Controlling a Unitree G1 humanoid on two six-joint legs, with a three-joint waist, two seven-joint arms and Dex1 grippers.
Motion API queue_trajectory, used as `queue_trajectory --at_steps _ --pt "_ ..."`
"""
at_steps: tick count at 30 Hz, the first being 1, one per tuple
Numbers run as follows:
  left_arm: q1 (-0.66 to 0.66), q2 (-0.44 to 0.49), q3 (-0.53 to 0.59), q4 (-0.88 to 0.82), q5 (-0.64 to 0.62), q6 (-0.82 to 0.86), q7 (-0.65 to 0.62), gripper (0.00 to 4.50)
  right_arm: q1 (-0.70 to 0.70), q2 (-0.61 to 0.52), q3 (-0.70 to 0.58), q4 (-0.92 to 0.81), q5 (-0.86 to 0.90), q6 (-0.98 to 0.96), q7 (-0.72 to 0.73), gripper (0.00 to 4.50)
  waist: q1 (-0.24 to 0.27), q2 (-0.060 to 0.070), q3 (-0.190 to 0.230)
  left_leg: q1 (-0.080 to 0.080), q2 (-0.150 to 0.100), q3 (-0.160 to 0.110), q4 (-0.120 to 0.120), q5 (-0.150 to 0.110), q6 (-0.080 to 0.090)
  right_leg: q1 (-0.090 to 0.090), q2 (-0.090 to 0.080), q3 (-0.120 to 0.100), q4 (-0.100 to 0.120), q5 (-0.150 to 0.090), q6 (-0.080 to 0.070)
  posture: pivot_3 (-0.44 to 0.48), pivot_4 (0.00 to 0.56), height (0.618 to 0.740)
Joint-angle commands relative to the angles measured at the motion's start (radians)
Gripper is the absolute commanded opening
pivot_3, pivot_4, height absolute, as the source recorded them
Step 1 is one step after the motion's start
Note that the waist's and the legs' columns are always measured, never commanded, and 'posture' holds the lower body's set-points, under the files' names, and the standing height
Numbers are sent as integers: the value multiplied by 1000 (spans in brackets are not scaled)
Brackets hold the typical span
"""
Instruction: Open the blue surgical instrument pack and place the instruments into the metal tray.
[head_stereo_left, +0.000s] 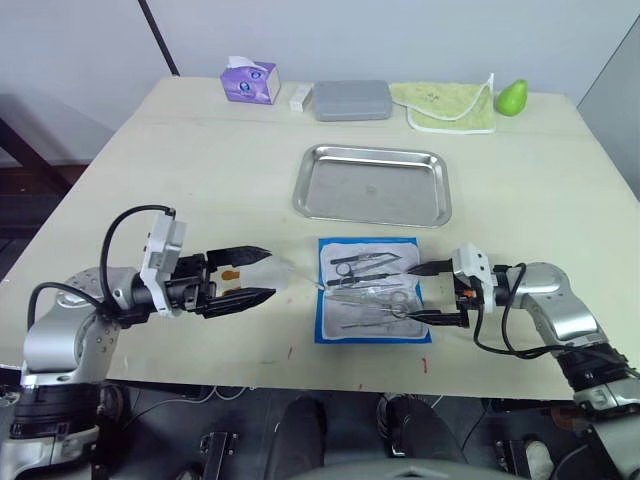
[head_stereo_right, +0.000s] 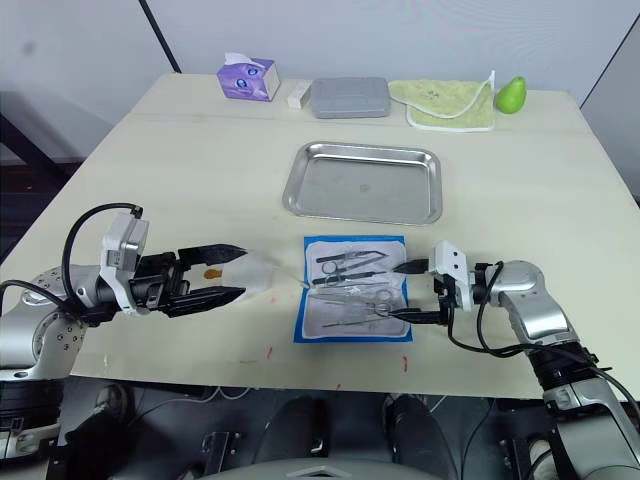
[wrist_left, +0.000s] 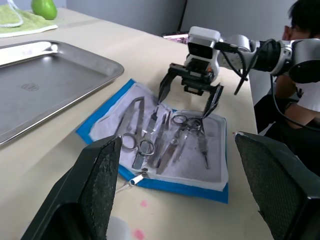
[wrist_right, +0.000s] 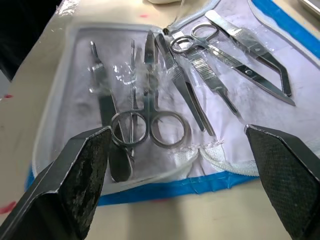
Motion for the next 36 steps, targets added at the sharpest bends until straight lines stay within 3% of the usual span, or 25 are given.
queue_trajectory --at_steps 1,28,36 --pt "-19 2 -10 -27 -17 -3 -12 3820 -30 5 -11 18 -5 -26 16 4472 0 0 0 0 0 0 0 0 0 0 0 0 0 0 0 0 150 740" --pt "-65 -8 -72 92 31 -78 -80 3820 -48 45 66 261 -132 -160 57 4472 -1 -1 -2 2 0 0 0 0 0 1 0 0 0 0 0 0 150 740" --pt "-119 -22 -113 102 123 -118 4 3820 -56 56 65 278 -138 -165 44 4472 -2 -2 -3 2 0 0 0 0 0 1 0 0 1 0 0 0 150 740"
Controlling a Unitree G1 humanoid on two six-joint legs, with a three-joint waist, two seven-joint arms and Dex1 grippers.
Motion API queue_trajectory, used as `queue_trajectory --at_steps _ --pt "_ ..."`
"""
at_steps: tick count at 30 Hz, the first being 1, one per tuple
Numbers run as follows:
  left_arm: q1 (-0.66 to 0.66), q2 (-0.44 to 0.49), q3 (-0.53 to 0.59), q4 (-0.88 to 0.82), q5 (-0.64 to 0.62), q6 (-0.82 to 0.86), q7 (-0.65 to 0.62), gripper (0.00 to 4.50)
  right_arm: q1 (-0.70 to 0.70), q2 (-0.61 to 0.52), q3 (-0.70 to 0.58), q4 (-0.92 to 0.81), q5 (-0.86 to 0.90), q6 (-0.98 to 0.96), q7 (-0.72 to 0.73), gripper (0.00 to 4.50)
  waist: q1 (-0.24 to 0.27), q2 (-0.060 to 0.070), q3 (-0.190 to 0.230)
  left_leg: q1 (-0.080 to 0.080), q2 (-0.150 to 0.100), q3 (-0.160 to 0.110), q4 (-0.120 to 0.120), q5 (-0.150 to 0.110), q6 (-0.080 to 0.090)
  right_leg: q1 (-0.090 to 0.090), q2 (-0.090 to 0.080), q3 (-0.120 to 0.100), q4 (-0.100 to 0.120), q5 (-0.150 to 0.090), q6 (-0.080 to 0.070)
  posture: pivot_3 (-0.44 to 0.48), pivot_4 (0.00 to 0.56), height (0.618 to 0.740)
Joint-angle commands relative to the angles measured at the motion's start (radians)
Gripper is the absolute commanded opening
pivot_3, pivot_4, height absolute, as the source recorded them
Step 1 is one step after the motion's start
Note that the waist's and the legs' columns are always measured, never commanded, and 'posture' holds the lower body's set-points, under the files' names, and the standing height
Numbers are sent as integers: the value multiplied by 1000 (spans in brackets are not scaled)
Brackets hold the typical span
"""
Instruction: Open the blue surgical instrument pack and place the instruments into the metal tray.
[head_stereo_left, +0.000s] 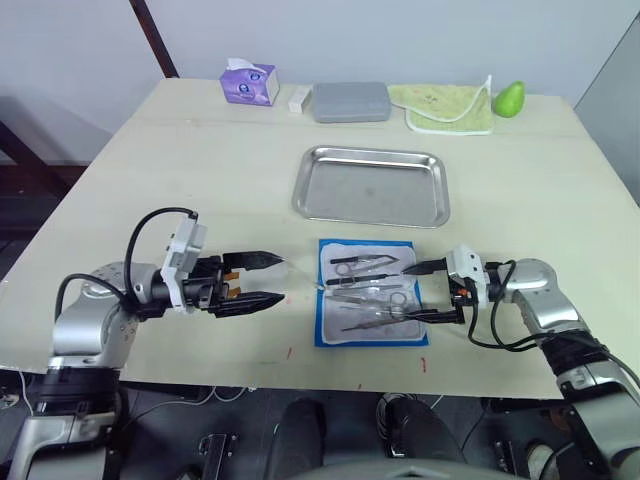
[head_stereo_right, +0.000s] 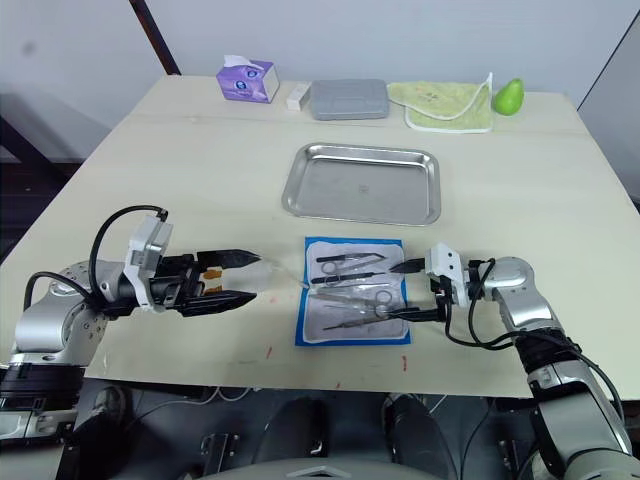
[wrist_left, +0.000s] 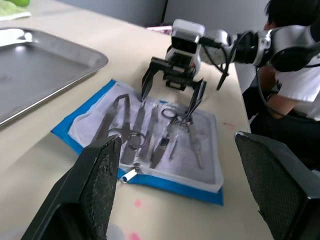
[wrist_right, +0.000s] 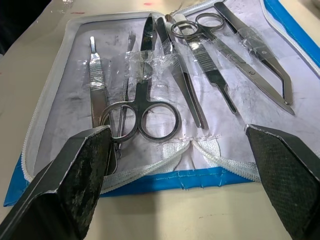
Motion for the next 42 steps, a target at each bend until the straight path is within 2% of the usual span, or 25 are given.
queue_trajectory --at_steps 1,4,6,11,12,13,14,15,21,27,31,32,42 --pt "-29 -6 -21 -26 67 -58 55 3820 26 -3 40 45 -77 12 -22 4472 0 0 0 0 0 0 0 0 0 0 0 0 0 0 0 0 150 740" --pt "-74 -13 -71 -44 102 14 127 3820 29 -1 36 40 -75 15 -32 4472 2 0 0 0 0 0 0 0 0 0 0 0 0 0 0 0 150 740" --pt "-129 -27 -131 -58 183 33 211 3820 31 -2 32 33 -74 19 -40 4472 3 -1 -1 0 0 0 0 0 0 0 0 0 0 0 0 0 150 740" --pt "-229 -79 -232 9 257 34 238 3820 28 -4 31 24 -74 28 -50 4472 1 -1 -1 0 0 0 0 0 0 1 0 0 0 0 0 0 150 740" --pt "-243 -87 -248 24 267 21 226 3287 27 -4 31 23 -74 29 -53 4500 1 -1 -1 0 0 0 0 0 0 1 0 1 0 0 0 0 150 740" --pt "-266 -100 -266 46 282 12 225 3049 27 -4 32 20 -74 32 -55 4500 1 -1 -1 0 0 0 0 0 0 1 0 1 0 0 0 0 150 740" --pt "-287 -113 -283 66 299 -5 223 2538 28 -4 32 16 -73 35 -57 4500 1 -1 -1 0 0 0 0 0 0 1 1 1 0 0 0 0 150 740" --pt "-302 -121 -293 83 312 -20 221 2305 28 -3 33 15 -73 37 -59 4500 1 -1 -1 0 0 0 0 0 0 1 1 1 0 0 0 0 150 740" --pt "-400 -190 -374 211 406 -119 214 2305 45 -4 33 -13 -72 54 -75 4500 2 -1 -1 0 0 0 1 0 0 1 1 1 0 0 0 0 150 740" --pt "-457 -245 -407 319 461 -186 201 2305 54 -5 34 -34 -71 69 -88 4500 2 -1 -1 0 0 0 1 0 0 1 1 1 0 0 0 0 150 740" --pt "-476 -264 -405 351 474 -195 186 1037 59 -4 35 -47 -69 80 -93 4500 1 -1 -1 0 0 0 1 0 0 1 1 1 0 0 0 0 150 740" --pt "-479 -268 -407 358 481 -199 187 504 60 -4 35 -49 -68 82 -95 4500 0 -1 -1 0 0 0 1 0 0 1 1 1 0 0 0 0 150 740" --pt "-488 -282 -419 370 520 -208 191 504 68 -7 34 -68 -66 102 -104 4500 1 -1 -1 0 0 0 1 0 0 1 1 1 1 0 0 0 150 740"
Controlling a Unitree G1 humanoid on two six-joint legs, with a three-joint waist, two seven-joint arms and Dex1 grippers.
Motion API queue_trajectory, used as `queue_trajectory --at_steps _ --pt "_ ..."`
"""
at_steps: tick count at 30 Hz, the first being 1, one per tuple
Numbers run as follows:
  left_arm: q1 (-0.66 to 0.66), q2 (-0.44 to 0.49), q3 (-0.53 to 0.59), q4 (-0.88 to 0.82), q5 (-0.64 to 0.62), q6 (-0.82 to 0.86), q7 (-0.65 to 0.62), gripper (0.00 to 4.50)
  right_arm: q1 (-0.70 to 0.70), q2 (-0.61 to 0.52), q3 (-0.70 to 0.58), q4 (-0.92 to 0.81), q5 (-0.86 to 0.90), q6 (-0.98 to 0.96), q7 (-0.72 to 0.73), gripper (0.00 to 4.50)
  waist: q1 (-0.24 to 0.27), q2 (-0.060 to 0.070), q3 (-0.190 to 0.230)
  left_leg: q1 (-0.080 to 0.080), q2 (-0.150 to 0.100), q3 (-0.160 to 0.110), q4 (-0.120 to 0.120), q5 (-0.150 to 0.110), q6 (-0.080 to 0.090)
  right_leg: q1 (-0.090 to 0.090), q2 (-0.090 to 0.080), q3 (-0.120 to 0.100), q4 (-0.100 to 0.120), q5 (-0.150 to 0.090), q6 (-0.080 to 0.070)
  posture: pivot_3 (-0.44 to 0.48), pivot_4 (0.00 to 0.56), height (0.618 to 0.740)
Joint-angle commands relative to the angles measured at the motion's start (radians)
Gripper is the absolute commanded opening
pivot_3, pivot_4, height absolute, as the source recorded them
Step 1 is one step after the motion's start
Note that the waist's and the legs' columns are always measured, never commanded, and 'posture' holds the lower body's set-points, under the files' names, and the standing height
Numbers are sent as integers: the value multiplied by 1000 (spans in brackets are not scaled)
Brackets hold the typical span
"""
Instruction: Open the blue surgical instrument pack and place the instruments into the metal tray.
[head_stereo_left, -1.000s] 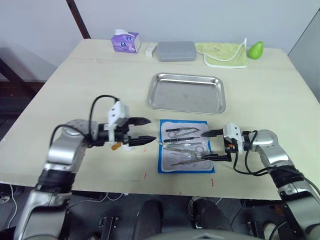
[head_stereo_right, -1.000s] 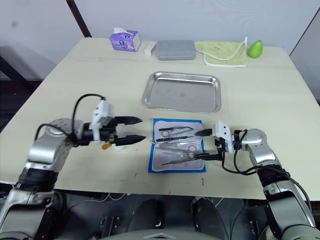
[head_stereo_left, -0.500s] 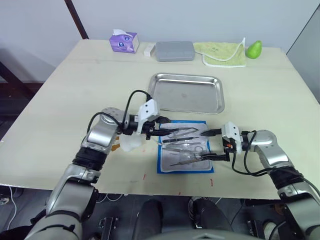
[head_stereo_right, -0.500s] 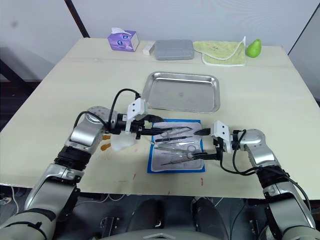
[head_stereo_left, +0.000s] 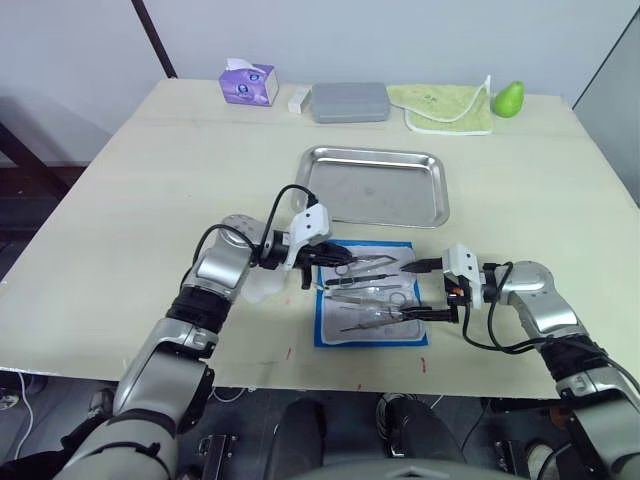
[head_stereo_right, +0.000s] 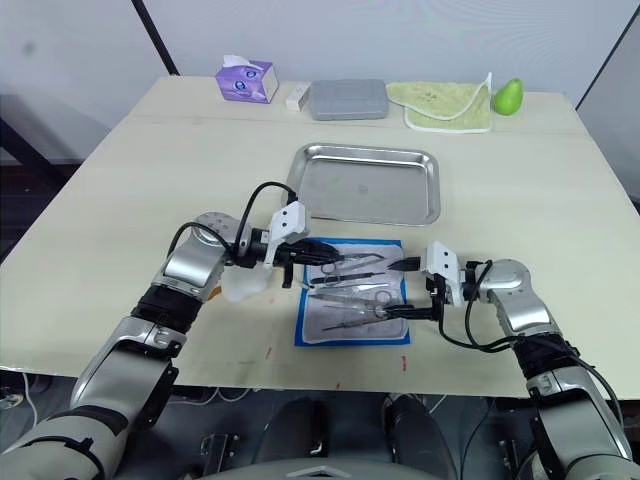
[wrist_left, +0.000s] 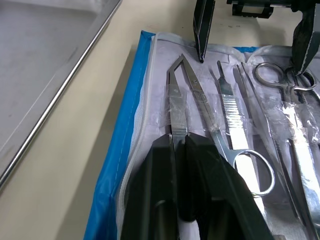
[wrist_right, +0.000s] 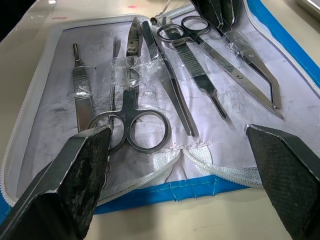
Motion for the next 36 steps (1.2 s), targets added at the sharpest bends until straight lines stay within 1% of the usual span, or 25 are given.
queue_trajectory --at_steps 1,6,10,22,23,24,25,36 --pt "-22 -3 3 -19 12 -13 4 504 33 -9 33 23 -60 30 -17 4500 0 0 0 0 0 0 0 0 0 0 0 0 0 0 0 0 150 740" --pt "-21 -6 -2 -9 43 -38 28 504 34 -9 35 18 -60 39 -18 4500 0 0 0 0 0 0 0 0 0 0 0 0 0 0 0 0 150 740" --pt "-21 -13 11 -31 22 -2 21 504 35 -9 36 15 -60 43 -19 4500 0 0 0 0 0 0 0 0 0 0 0 0 0 0 0 0 150 740" --pt "-27 -8 19 -27 23 -5 21 504 38 -8 38 11 -58 49 -19 4500 0 0 0 0 0 0 0 0 0 0 0 0 0 0 0 0 150 740" --pt "-28 -10 22 -25 21 -5 25 990 38 -8 38 10 -58 50 -19 4500 0 0 0 0 0 0 0 0 0 0 0 0 0 0 0 0 150 740" --pt "-28 -10 23 -24 21 -6 27 1267 39 -8 38 10 -58 50 -19 4500 0 0 0 0 0 0 0 0 0 0 0 0 0 0 0 0 150 740" --pt "-27 -9 23 -26 20 -4 25 1712 40 -8 38 8 -58 51 -20 4500 0 0 0 0 0 0 0 0 0 0 0 0 0 0 0 0 150 740" --pt "-29 -4 17 -17 30 -12 23 1712 46 -7 40 -2 -56 59 -23 4500 0 0 0 0 0 0 0 0 0 0 0 0 0 0 0 0 150 740"
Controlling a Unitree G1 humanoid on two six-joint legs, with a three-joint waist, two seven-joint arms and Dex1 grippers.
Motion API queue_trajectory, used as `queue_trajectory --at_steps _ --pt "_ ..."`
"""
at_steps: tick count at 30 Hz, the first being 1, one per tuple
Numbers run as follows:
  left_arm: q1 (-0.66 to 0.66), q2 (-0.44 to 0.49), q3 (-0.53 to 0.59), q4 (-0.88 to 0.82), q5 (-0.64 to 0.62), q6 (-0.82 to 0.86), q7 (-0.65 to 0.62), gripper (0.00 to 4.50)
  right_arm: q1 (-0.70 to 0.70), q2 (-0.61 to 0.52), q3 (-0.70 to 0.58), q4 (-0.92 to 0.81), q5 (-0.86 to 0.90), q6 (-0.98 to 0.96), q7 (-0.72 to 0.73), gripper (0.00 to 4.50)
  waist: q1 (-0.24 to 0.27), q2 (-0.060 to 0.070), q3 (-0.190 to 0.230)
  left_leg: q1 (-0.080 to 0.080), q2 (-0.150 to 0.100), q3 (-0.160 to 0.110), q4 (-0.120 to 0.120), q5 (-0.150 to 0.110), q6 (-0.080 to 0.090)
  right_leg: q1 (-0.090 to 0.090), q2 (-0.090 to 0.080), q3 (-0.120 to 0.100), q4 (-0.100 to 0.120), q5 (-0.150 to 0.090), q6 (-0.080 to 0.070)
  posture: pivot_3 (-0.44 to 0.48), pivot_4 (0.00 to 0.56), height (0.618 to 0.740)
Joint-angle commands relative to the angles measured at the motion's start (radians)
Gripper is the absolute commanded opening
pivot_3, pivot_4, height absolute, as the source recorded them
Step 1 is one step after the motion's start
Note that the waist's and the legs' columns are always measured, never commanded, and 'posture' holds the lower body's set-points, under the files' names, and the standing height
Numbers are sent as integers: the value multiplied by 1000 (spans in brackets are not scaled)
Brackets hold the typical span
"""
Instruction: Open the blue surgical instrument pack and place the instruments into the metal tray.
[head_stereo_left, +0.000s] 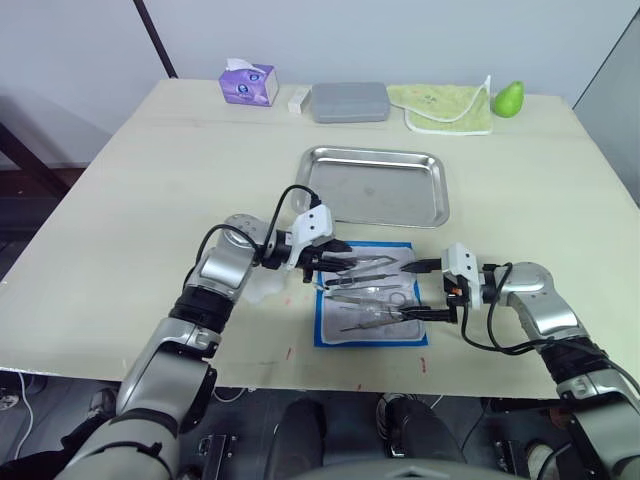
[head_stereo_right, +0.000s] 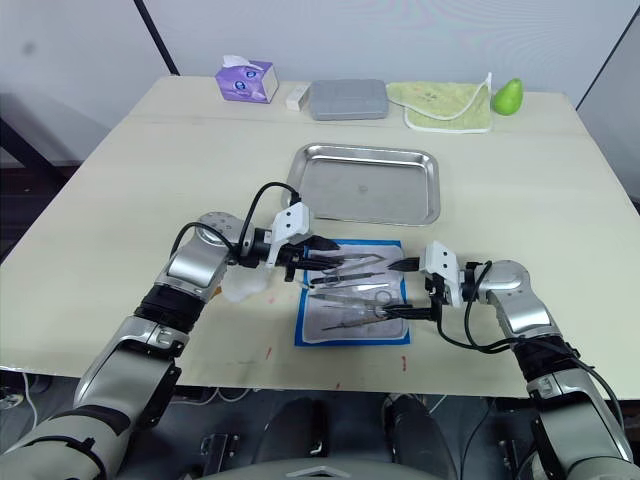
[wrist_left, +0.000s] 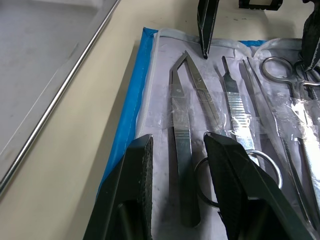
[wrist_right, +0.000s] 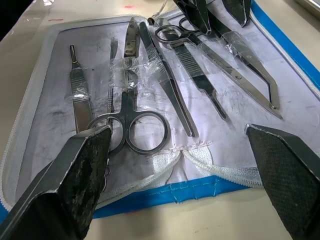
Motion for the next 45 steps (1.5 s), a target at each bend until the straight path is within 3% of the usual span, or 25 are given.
queue_trajectory --at_steps 1,9,13,15,16,45 --pt "-26 8 13 -8 7 -17 4 1712 35 -6 39 25 -56 22 -5 4500 0 0 0 0 0 0 0 0 0 0 0 0 0 0 0 0 150 740" --pt "-30 -8 -24 46 70 -66 32 1712 35 -5 42 24 -57 27 -6 4500 0 0 0 0 0 0 0 0 0 0 0 0 0 0 0 0 150 740" --pt "-35 -19 -25 59 79 -67 24 871 35 -4 44 22 -58 30 -6 4500 0 0 0 0 0 0 0 0 0 0 0 0 0 0 0 0 150 740" --pt "-39 -18 -26 62 82 -70 16 66 36 -3 46 21 -59 31 -7 4500 1 0 0 0 0 0 0 0 0 0 0 0 0 0 0 0 150 740" --pt "-42 -17 -27 64 83 -72 12 18 36 -2 47 20 -59 32 -7 4500 1 0 0 0 0 0 0 0 0 0 0 0 0 0 0 0 150 740" --pt "-223 29 -68 147 139 4 -128 18 28 19 101 53 -133 91 -32 4500 -4 0 -1 1 0 0 0 0 0 0 1 0 1 0 0 0 150 740"
